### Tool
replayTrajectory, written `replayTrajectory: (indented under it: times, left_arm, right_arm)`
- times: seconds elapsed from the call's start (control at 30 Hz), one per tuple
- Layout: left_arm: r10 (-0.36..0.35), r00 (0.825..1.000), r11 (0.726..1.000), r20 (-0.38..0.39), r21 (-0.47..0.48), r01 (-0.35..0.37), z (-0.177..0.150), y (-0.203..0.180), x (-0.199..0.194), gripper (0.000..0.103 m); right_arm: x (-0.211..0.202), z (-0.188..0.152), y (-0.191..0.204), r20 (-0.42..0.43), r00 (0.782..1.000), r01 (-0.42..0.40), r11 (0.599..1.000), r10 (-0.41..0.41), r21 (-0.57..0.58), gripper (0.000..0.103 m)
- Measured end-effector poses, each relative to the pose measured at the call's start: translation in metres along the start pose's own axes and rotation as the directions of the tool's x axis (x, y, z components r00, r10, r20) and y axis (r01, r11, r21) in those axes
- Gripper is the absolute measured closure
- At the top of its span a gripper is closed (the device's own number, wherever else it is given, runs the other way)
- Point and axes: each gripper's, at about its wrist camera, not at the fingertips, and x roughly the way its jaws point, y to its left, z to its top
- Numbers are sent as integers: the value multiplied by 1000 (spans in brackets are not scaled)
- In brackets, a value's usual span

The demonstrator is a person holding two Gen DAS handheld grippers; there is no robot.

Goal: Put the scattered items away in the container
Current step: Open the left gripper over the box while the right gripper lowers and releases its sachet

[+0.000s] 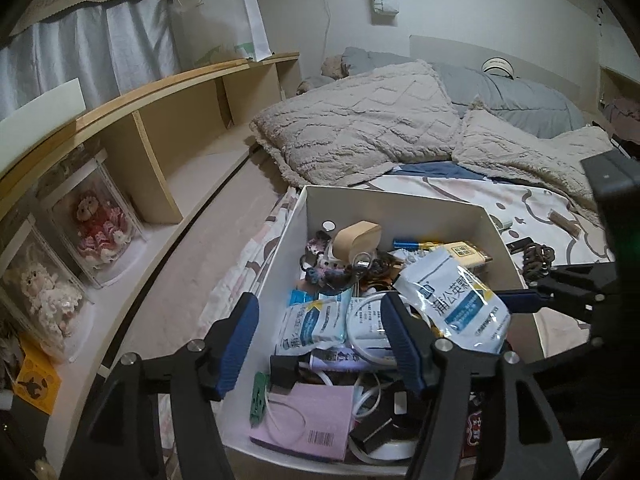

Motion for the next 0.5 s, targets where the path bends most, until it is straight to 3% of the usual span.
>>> replayTrajectory:
  times: [0.13,0.2,0.5]
  left_arm:
    - [-9,1000,1000,-8,-16,9,-2,2,-2,31]
    - [-13,1000,999,-16,-29,13,-3,3,-3,26]
    - [-15,1000,999,-22,-33,14,-5,3,-4,26]
  right_arm:
    - [7,-3,-5,-33,999,-10,1000,10,15,37]
    - [5,-3,-7,-27,1000,-5,1000,6,23,20]
    - [-4,-2,-19,-7,1000,9,999,-8,41,19]
